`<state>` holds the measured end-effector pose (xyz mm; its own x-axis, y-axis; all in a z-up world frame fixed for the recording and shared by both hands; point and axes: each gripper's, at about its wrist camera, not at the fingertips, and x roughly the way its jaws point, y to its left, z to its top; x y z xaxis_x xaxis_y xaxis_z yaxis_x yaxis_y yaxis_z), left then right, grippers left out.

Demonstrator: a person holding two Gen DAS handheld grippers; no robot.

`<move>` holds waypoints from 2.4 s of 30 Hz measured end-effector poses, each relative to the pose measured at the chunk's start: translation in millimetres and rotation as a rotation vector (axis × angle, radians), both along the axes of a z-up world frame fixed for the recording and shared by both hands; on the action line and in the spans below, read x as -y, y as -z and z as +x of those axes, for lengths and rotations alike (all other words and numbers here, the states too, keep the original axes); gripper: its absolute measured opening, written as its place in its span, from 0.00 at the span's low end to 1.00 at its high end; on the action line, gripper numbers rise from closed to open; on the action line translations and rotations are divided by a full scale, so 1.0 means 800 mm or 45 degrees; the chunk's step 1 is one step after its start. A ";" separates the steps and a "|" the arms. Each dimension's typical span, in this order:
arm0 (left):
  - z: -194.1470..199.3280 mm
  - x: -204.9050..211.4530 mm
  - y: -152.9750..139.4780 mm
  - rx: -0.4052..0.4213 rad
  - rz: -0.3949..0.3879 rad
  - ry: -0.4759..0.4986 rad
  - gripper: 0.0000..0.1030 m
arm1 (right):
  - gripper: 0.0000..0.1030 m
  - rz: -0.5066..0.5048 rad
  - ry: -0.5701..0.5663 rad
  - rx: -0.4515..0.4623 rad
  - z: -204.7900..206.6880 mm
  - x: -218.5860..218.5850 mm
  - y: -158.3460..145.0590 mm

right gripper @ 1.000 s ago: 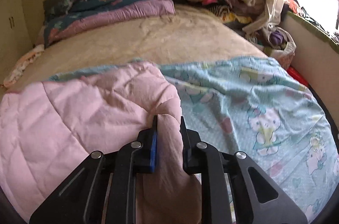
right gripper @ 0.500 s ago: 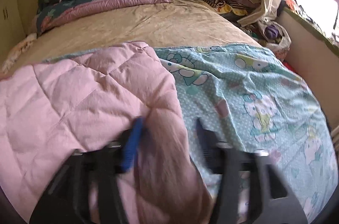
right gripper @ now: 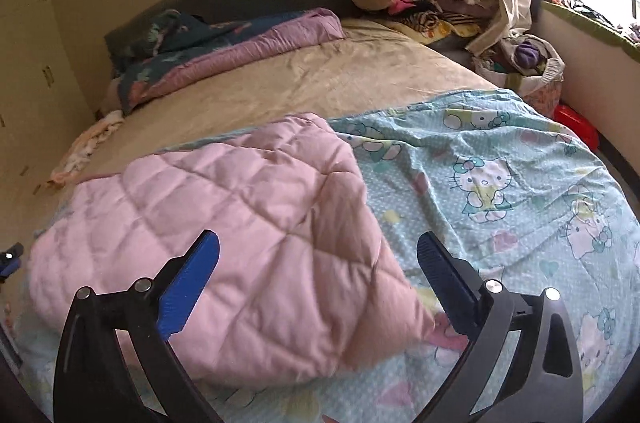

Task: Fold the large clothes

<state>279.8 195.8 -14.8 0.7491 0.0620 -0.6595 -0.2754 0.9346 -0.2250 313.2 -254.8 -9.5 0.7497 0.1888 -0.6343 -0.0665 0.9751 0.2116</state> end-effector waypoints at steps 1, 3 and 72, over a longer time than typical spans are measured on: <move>-0.005 0.000 -0.001 0.000 -0.003 -0.003 0.91 | 0.96 0.013 -0.015 0.004 -0.009 0.000 -0.005; -0.018 0.004 -0.004 0.009 -0.003 -0.006 0.91 | 0.96 0.005 -0.033 0.021 -0.025 -0.002 -0.012; -0.014 -0.010 0.145 -0.023 -0.795 -0.021 0.92 | 0.96 0.561 0.038 -0.299 0.010 0.018 0.132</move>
<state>268.3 204.1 -130.8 0.7395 -0.3282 -0.5877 -0.2975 0.6238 -0.7227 321.1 -269.1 -114.8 0.6056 0.4572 -0.6513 0.0591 0.7903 0.6098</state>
